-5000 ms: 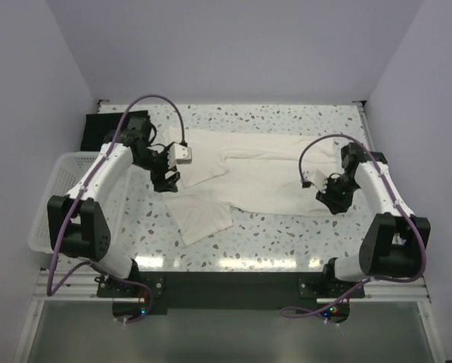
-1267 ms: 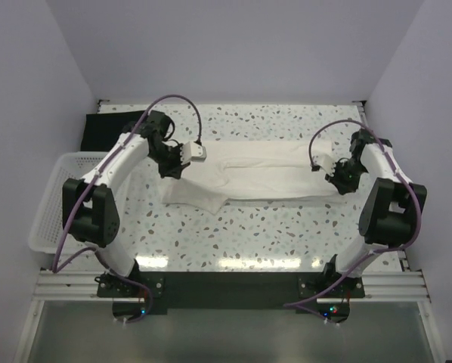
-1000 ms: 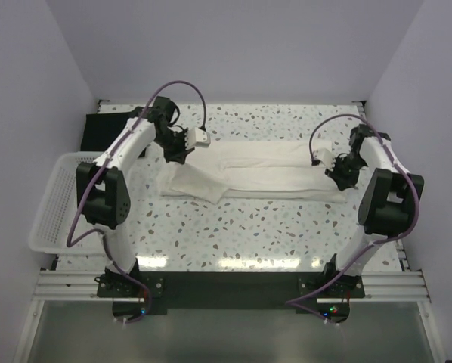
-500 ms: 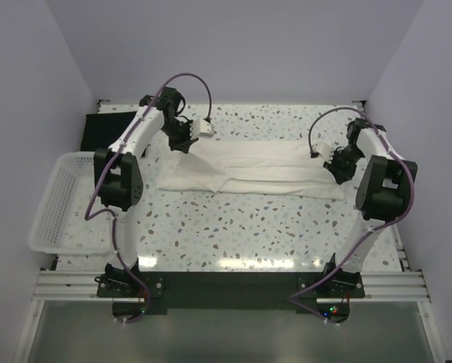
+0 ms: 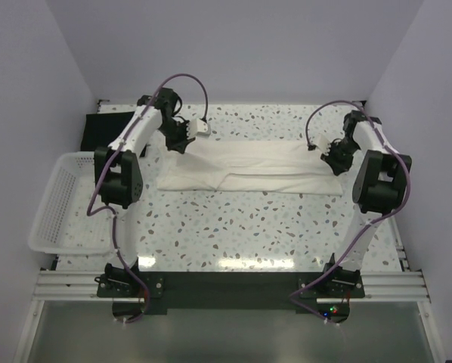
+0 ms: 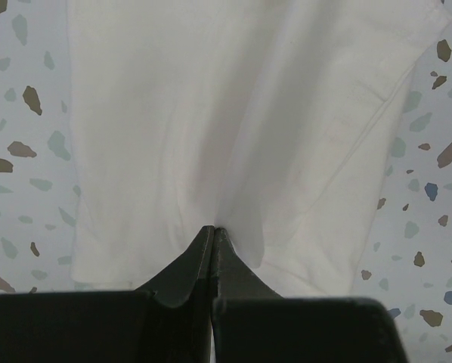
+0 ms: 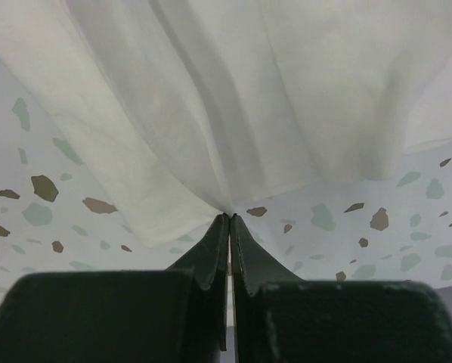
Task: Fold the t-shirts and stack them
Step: Fold the tshirt
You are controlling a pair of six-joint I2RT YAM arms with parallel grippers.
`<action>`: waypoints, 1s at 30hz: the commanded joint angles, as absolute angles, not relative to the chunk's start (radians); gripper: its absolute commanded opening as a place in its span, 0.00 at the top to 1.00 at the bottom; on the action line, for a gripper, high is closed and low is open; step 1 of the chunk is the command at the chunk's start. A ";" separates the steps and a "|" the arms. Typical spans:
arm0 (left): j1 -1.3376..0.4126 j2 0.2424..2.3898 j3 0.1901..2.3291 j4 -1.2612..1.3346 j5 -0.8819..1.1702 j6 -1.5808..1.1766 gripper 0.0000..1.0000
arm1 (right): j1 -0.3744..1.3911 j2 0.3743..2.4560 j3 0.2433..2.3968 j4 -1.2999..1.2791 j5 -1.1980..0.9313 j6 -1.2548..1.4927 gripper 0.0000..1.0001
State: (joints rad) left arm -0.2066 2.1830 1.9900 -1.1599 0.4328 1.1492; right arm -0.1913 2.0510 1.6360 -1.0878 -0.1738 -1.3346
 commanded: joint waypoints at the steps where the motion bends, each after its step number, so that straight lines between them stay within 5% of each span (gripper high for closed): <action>1: -0.196 2.195 2.042 -1.163 0.425 1.177 1.00 | -0.184 2.071 1.681 -1.106 -0.156 -1.338 1.00; 13: -0.196 2.220 2.049 -1.103 0.394 1.116 1.00 | -0.175 2.092 1.681 -1.083 -0.132 -1.319 0.99; 14: -0.193 2.218 2.049 -1.074 0.385 1.095 0.86 | -0.175 2.091 1.689 -1.086 -0.133 -1.306 0.93; 17: -0.172 2.198 2.056 -1.046 0.402 1.016 0.70 | -0.195 2.085 1.738 -1.123 -0.152 -1.243 0.63; 18: -0.163 2.185 2.056 -1.048 0.411 0.968 0.60 | -0.205 2.085 1.779 -1.143 -0.167 -1.220 0.46; 20: -0.135 2.171 2.049 -1.080 0.449 0.930 0.51 | -0.236 2.088 1.819 -1.219 -0.219 -1.146 0.36; 23: -0.104 2.120 1.974 -1.091 0.482 0.850 0.43 | -0.262 2.080 1.836 -1.302 -0.265 -1.040 0.31; 30: -0.057 1.964 1.619 -0.959 0.493 0.678 0.36 | -0.299 2.054 1.672 -1.244 -0.333 -0.767 0.38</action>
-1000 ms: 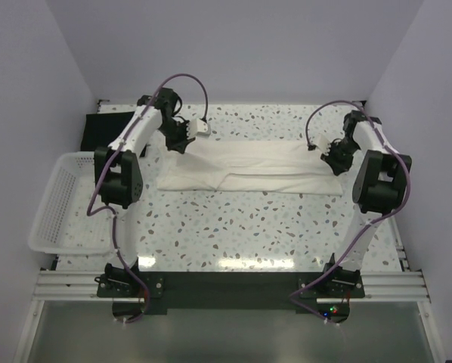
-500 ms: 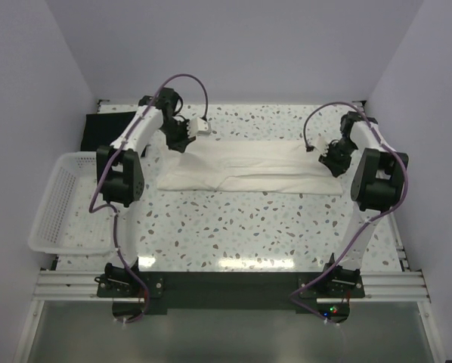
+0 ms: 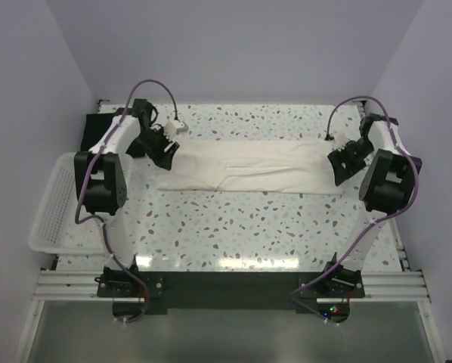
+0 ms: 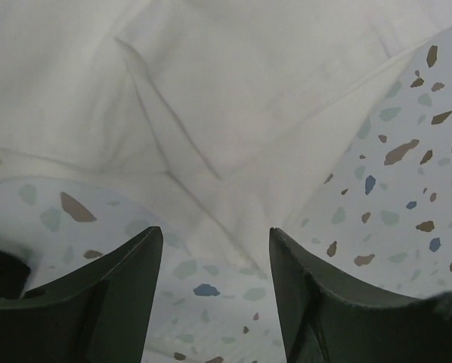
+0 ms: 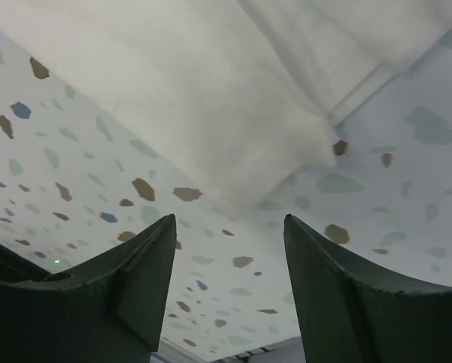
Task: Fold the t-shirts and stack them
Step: Fold the tshirt
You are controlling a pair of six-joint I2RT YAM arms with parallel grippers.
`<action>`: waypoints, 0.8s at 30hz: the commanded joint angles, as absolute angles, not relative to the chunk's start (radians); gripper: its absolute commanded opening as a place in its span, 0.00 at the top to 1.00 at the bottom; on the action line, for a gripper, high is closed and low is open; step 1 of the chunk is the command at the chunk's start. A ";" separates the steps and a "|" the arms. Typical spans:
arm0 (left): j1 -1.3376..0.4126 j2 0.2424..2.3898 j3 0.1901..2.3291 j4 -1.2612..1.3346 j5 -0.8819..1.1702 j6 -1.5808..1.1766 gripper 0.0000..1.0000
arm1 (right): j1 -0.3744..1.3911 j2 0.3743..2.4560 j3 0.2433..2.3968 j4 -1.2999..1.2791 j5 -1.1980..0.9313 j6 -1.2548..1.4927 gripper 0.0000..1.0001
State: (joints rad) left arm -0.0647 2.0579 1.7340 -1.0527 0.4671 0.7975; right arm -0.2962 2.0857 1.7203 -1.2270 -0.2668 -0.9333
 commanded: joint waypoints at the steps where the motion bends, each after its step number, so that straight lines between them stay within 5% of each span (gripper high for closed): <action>1: -0.055 1.957 1.599 -0.947 0.483 0.672 0.36 | -0.301 2.054 1.658 -1.233 -0.334 -0.752 0.38; 16: -0.054 1.983 1.473 -0.894 0.402 0.653 0.33 | -0.304 2.108 1.582 -1.078 -0.204 -0.606 0.45; 24: -0.054 2.002 1.448 -0.910 0.419 0.666 0.43 | -0.304 2.118 1.563 -1.063 -0.120 -0.614 0.76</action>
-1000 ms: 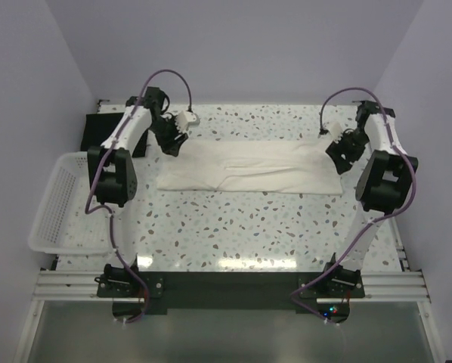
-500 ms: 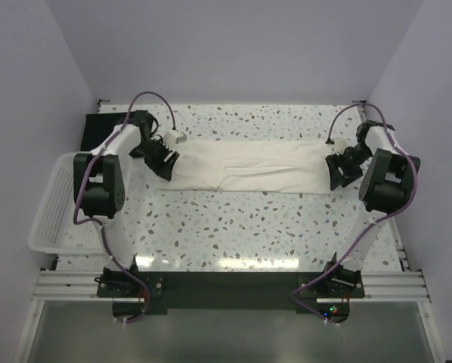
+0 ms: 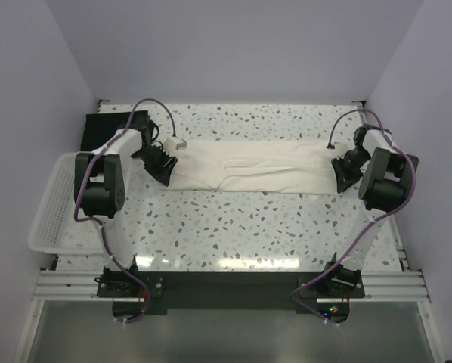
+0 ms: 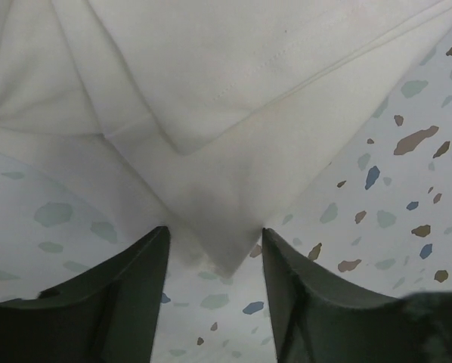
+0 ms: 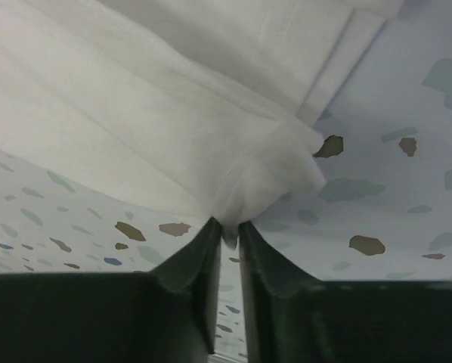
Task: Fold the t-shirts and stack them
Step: Fold the tshirt
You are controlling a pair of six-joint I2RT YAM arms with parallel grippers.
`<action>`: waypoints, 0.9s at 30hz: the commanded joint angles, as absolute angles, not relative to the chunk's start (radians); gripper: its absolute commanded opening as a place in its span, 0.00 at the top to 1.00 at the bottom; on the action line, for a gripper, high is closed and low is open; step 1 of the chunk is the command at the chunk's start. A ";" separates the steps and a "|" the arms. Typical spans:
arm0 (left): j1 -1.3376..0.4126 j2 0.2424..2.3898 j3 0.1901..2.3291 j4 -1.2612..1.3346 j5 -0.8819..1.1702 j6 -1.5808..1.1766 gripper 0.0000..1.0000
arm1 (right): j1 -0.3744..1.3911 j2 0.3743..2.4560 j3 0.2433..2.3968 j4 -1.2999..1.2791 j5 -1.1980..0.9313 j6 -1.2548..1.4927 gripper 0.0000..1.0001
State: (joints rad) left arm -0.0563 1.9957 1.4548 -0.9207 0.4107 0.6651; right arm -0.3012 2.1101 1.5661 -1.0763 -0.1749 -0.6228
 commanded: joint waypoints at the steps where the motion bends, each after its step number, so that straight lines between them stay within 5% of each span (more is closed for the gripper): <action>1: -0.054 2.002 1.445 -0.914 0.422 0.669 0.51 | -0.304 2.120 1.563 -1.062 -0.111 -0.617 0.87; 3: -0.054 1.999 1.442 -0.922 0.426 0.678 0.65 | -0.304 2.121 1.560 -1.058 -0.088 -0.629 0.99; 7: -0.051 1.990 1.448 -0.975 0.420 0.699 0.98 | -0.305 2.097 1.529 -1.040 0.013 -0.673 1.00; 14: -0.048 1.928 1.381 -0.996 0.442 0.713 1.00 | -0.305 2.003 1.443 -0.999 0.077 -0.778 1.00; 15: -0.049 1.928 1.382 -0.996 0.452 0.709 0.99 | -0.302 1.997 1.450 -1.009 0.065 -0.776 1.00; 20: -0.048 1.875 1.413 -0.980 0.557 0.672 0.67 | -0.281 1.910 1.514 -1.089 -0.063 -0.730 0.55; 27: -0.054 1.778 1.430 -0.853 0.620 0.529 0.49 | -0.220 1.714 1.542 -1.036 -0.402 -0.494 0.45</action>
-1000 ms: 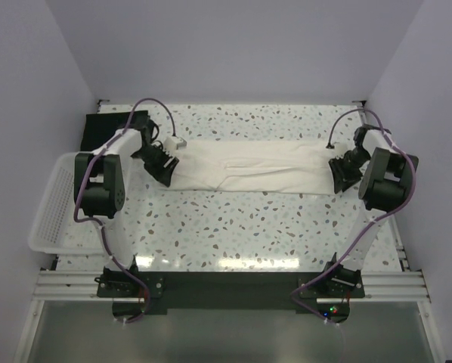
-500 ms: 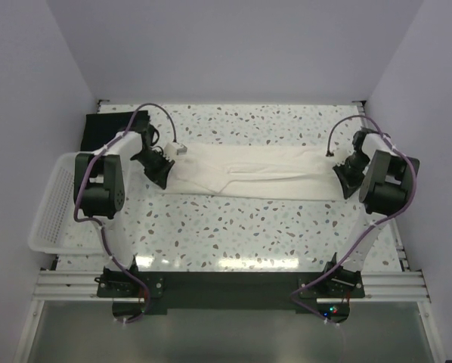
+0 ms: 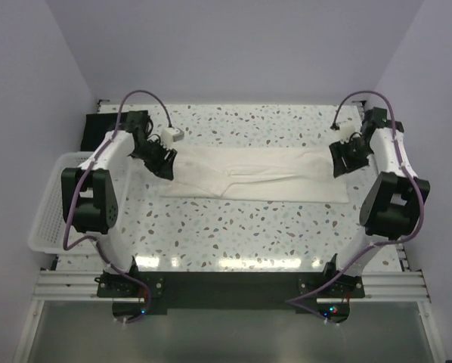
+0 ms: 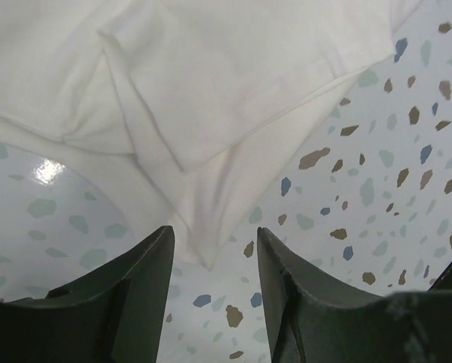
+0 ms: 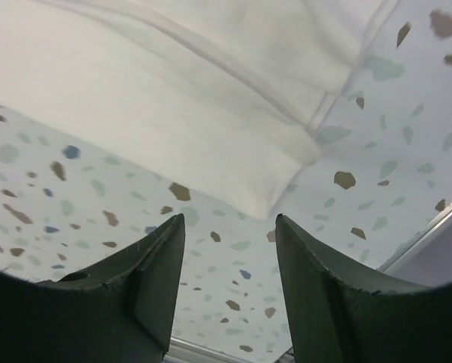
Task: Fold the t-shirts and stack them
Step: Fold the tshirt
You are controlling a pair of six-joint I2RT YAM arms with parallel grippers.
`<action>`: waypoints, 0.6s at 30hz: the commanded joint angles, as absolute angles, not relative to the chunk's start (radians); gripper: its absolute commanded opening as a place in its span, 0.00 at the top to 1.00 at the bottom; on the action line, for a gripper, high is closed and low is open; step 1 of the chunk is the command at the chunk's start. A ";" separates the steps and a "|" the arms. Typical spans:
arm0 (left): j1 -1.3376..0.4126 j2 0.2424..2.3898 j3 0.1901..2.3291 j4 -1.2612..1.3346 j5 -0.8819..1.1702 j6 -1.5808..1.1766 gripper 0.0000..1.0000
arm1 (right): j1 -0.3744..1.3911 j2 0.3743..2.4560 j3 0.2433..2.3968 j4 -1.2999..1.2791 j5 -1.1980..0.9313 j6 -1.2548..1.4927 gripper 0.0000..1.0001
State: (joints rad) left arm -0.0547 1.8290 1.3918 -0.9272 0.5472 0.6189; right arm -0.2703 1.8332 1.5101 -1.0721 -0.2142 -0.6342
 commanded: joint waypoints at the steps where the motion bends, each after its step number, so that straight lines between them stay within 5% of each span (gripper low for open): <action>1: -0.055 1.782 1.427 -0.838 0.638 0.511 0.46 | -0.197 1.698 1.528 -1.005 -0.437 -0.453 0.45; 18: -0.060 1.896 1.328 -0.664 0.650 0.164 0.47 | 0.370 1.819 1.272 -0.299 -0.572 0.494 0.43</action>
